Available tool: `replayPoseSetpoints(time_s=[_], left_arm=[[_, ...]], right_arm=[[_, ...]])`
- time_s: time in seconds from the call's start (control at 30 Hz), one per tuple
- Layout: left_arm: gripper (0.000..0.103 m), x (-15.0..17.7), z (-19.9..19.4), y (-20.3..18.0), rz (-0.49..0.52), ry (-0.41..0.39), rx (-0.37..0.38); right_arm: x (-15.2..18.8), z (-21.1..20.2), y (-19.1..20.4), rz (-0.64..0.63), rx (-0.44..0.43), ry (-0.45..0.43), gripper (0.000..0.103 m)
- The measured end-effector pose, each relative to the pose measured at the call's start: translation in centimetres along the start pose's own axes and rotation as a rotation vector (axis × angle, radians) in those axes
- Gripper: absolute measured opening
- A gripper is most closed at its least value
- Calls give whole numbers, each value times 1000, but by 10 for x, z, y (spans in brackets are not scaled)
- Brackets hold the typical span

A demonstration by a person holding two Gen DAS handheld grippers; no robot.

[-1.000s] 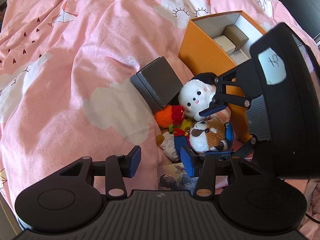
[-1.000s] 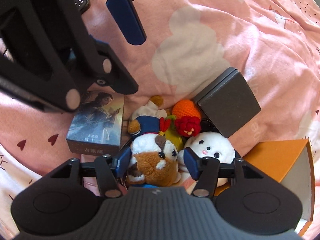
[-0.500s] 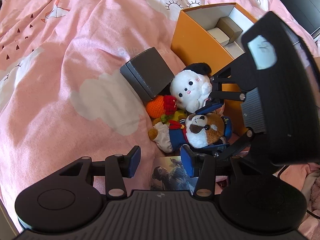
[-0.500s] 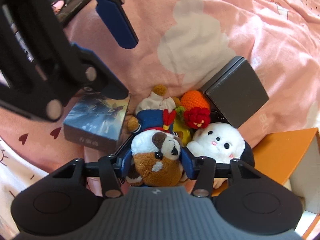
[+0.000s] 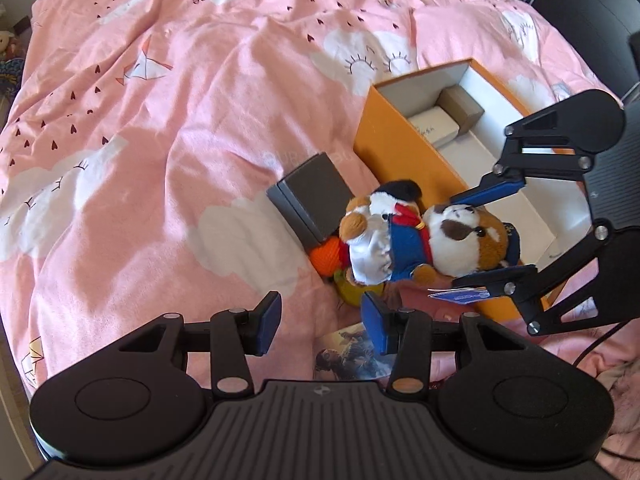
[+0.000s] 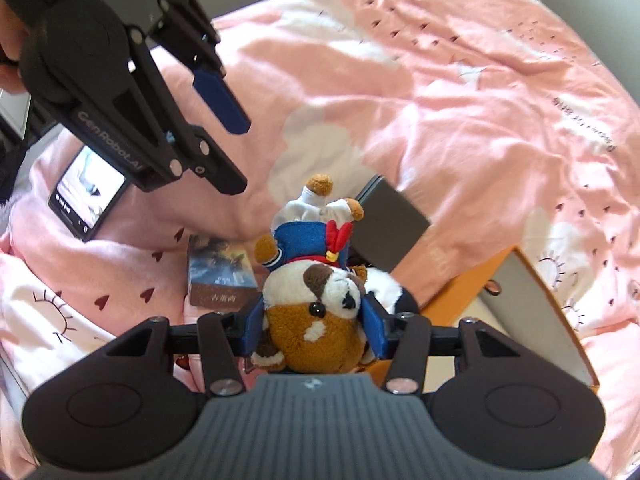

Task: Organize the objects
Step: 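Carry the plush dog into the orange box with the right gripper while the left grasps the white puppy plush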

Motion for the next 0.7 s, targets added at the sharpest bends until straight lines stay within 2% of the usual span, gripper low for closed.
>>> replayPoseSetpoints(time_s=[0.13,0.27,0.47,0.53,0.7], left_arm=[[54,-6,-2,-7,-48,-34,35],[55,-7,11,-14,-159,-67,85],[59,3,54,-22,-466,-122,154],[60,8,69,-27,-528,-148,132],[60,27,105,-35,-621,-120,74]], right_arm=[[-3,-20,-18,42,72,-67,53],[7,-40,-41,117,159,-113,53],[45,-60,-74,263,245,-141,53],[59,-64,-82,316,265,-150,53],[98,-61,-101,425,318,-139,53]])
Point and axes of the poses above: each gripper's, at about its wrist camera, not at the fingertips, and z roughly the way its jaws point, y to its left, x to its underside, the point moved 7 cm from there along z, roughly the way its jaws point, and after that the axes turned 13 degrees about -y, right-handed, at the moved point
